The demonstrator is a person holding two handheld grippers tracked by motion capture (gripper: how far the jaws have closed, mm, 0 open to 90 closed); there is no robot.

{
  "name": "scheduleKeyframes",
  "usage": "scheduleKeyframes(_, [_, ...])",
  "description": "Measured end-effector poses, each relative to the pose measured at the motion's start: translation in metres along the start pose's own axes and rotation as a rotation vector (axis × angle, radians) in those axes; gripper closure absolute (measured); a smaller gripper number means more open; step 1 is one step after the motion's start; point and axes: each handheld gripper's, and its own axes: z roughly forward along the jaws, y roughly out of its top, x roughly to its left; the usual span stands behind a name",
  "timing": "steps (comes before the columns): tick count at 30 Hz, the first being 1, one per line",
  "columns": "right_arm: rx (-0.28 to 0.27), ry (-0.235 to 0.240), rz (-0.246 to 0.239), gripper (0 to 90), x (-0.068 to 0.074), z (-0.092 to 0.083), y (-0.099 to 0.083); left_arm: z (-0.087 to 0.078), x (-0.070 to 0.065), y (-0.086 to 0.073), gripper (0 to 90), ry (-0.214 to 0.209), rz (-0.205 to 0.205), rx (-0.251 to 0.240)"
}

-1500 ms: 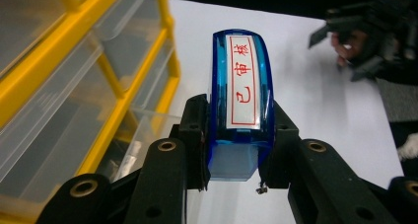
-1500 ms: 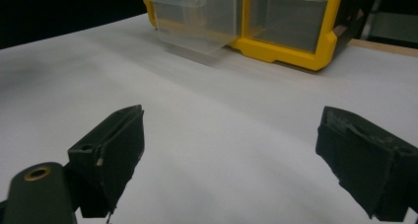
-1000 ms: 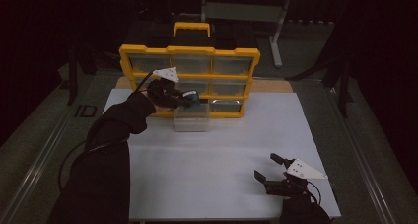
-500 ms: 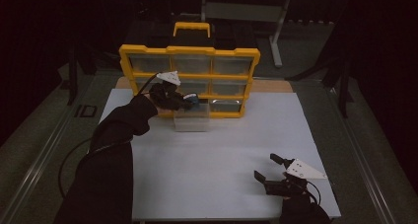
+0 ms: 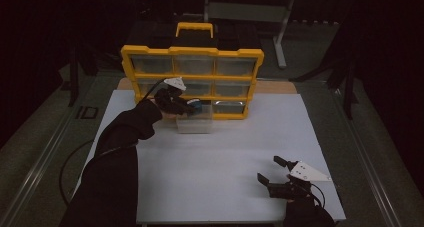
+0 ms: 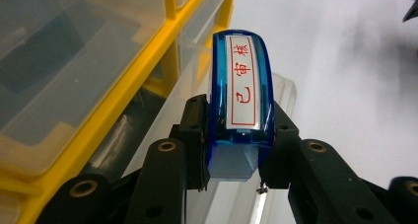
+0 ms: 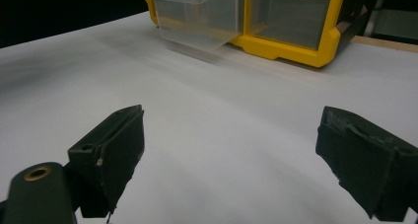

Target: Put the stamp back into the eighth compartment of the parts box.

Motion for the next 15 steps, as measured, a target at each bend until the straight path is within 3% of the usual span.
scheduleKeyframes(11, [0.003, 0.001, 0.002, 11.2, -0.0003, 0.0005, -0.0006, 0.0117, 0.0027, -0.0022, 69.3, 0.044, -0.042, 0.072])
scheduleKeyframes(15, [0.005, 0.000, 0.005, 11.2, -0.0006, 0.0004, -0.0008, 0.0100, 0.0010, -0.0008, 67.2, 0.054, -0.035, 0.053])
